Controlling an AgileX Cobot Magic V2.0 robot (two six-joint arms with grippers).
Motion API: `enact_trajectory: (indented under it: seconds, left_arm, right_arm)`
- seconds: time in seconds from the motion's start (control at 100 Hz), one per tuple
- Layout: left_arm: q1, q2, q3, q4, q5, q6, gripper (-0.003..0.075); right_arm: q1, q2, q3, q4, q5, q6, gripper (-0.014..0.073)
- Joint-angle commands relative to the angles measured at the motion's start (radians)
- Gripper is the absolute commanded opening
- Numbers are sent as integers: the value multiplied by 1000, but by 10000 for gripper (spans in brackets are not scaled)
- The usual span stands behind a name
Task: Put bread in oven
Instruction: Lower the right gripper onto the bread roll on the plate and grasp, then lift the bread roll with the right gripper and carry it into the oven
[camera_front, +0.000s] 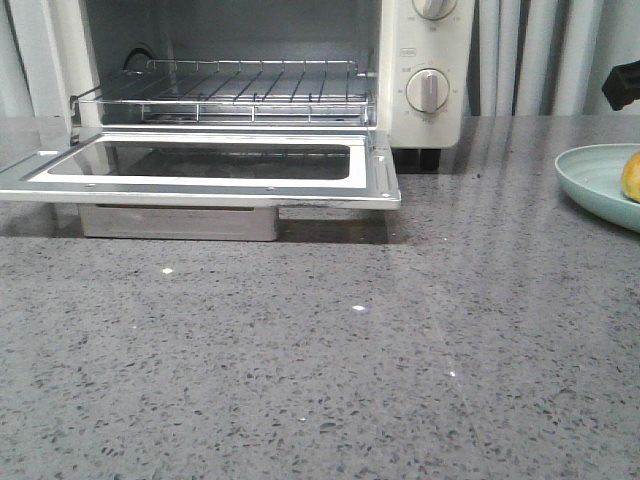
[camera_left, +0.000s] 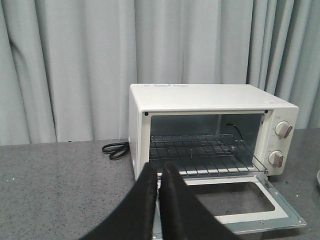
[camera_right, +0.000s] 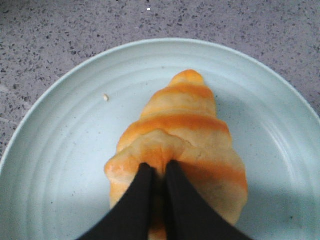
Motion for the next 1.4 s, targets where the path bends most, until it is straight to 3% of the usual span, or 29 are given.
enact_trajectory:
  seconds: [0.0,0.23,0.36,0.61,0.93,1.149,1.389]
  left_arm:
    - [2,27,-27,2,-88,-12,-22]
    - [23,27,-98,117,-83,-22,-22]
    - [82,27,-110,195,-58,-23,-22]
    - [144,27,-110,194,-68,-23,-22]
    - [144,27,-110,194,-68,-23,-22]
    - [144,27,-110,194,-68,-23,-22]
    - [144,27,-110,194,-68,-23,-22]
  right_arm:
    - [-5,-34,-27,-12,-35,-7,-69]
    - [53,-149,-29,-12,-4,-7,-69]
    - [128,-202,-97,-12,150,-20,-69]
    - [374,-225,-312,10,387,-59,-69]
    - [697,-171,-538,40,443,-145,-69]
    - [727,-7,-695,26,522,-163,-69]
    - [727,160,-838,-28,509,-182,-69]
